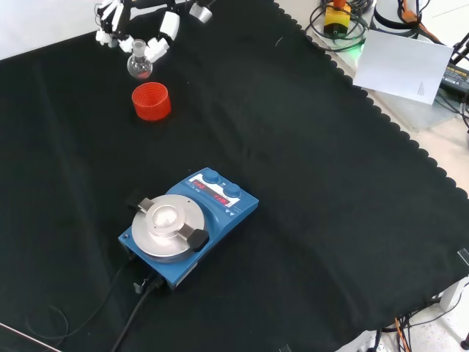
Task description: Place the round-bottom flask on the heater.
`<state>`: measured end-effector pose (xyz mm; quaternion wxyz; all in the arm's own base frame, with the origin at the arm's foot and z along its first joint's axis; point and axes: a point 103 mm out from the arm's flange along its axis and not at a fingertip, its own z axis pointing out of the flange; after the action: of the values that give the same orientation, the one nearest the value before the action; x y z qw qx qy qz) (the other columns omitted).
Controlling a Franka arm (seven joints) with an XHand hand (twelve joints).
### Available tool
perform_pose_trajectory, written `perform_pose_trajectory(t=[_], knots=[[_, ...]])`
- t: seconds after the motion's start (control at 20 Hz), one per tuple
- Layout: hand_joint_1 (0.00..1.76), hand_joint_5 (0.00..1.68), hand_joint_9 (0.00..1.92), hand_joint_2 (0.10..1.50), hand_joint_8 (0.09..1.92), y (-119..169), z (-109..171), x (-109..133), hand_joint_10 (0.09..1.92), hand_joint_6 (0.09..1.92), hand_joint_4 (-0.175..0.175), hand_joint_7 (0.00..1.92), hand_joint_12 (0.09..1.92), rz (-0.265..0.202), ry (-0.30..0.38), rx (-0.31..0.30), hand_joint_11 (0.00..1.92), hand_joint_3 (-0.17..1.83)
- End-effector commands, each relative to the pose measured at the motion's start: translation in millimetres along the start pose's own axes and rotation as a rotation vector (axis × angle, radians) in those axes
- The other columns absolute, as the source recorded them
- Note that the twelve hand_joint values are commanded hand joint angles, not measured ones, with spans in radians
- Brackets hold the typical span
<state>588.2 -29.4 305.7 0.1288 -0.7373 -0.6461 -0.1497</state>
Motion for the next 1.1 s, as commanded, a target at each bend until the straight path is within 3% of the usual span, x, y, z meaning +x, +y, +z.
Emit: perform_pose_trajectory(t=[0.05,1.1], knots=[[1.08,1.06,0.71,0.66,0.58,5.1,13.6,39.0,0.56,1.13,0.141,0.57,1.32,-0.057,-0.001,0.038,0.24,0.87],[1.08,1.07,0.71,0.66,0.58,17.9,63.1,129.8,0.56,1.13,0.142,0.58,1.32,-0.218,-0.011,0.137,0.25,0.87]])
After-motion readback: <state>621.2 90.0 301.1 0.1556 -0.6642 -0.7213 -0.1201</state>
